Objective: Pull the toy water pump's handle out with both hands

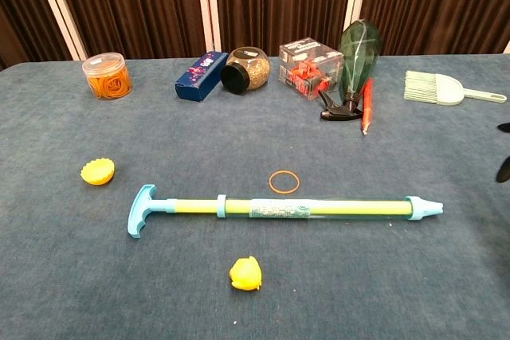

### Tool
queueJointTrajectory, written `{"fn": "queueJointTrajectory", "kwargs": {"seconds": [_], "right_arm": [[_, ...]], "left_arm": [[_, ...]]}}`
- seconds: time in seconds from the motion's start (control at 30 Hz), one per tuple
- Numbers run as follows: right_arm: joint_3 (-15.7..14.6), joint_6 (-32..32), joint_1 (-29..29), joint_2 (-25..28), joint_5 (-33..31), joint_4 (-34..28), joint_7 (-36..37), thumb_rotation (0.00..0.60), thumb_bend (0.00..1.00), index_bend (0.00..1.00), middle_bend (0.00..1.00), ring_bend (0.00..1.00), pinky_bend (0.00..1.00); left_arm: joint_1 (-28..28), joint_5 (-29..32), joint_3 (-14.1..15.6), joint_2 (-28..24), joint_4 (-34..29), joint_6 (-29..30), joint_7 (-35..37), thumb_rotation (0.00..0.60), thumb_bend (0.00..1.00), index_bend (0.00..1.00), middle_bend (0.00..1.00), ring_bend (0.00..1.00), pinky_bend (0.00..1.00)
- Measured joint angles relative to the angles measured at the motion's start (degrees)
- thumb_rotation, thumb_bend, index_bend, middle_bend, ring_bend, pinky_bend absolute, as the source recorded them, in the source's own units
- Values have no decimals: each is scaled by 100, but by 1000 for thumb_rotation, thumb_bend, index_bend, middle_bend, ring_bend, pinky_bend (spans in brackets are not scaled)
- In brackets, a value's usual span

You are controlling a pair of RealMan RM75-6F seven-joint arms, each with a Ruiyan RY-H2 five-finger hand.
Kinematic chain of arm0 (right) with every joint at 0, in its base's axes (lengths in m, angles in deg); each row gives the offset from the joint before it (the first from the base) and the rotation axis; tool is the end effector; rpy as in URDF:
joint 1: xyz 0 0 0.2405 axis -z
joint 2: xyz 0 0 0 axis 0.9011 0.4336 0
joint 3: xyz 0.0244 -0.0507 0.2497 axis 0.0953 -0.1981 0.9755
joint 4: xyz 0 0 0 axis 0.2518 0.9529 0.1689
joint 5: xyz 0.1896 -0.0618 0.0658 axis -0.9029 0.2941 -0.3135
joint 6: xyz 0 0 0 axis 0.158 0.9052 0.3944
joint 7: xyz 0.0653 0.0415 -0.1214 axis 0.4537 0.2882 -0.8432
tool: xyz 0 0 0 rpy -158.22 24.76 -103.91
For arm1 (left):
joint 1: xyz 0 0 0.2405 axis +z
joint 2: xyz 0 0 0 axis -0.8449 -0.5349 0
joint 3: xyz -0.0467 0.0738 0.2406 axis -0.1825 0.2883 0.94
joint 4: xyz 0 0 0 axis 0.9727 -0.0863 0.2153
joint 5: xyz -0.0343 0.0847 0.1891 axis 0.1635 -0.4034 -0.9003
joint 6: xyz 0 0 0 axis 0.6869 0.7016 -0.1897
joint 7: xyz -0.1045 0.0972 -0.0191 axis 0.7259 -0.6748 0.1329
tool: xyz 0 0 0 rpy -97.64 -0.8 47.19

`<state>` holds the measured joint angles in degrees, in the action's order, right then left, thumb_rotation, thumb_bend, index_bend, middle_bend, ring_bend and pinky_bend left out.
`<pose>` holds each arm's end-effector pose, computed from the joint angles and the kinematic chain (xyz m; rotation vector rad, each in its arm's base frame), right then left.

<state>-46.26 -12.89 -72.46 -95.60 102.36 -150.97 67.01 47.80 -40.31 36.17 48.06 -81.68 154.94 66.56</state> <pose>-0.2732 -0.1957 0.0357 1.6263 -0.8918 0.8149 -0.2825 0.2047 0.1234 -1.6711 -0.6443 -0.8613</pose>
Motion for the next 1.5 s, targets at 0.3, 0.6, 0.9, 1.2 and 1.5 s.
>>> {"fn": "queueJointTrajectory", "kwargs": {"seconds": [0.3, 0.6, 0.9, 1.2, 1.5], "right_arm": [[124, -120, -251, -640, -113, 479, -14, 511, 247, 348, 0, 0, 148], [235, -136, -500, -1269, -150, 956, 143, 512, 247, 348, 0, 0, 148], [193, -176, -637, -1713, -179, 1201, 240, 516, 247, 362, 0, 0, 149], [195, -261, -824, -2065, -197, 1464, 384, 543, 246, 378, 0, 0, 149], [285, -363, -1056, -2137, -194, 1684, 623, 600, 279, 436, 0, 0, 148]], "left_arm": [[-324, 434, -155, 141, 434, -524, 109, 600, 0, 1, 0, 0, 39], [-546, 662, -217, 217, 741, -849, 360, 600, 0, 0, 0, 0, 39], [-673, 350, -53, 247, 1065, -800, 1238, 600, 0, 0, 0, 0, 39], [-768, 69, 93, 285, 1301, -598, 1870, 600, 0, 0, 0, 0, 39], [-795, 194, 38, 397, 1457, -486, 1749, 600, 0, 0, 0, 0, 39]]}}
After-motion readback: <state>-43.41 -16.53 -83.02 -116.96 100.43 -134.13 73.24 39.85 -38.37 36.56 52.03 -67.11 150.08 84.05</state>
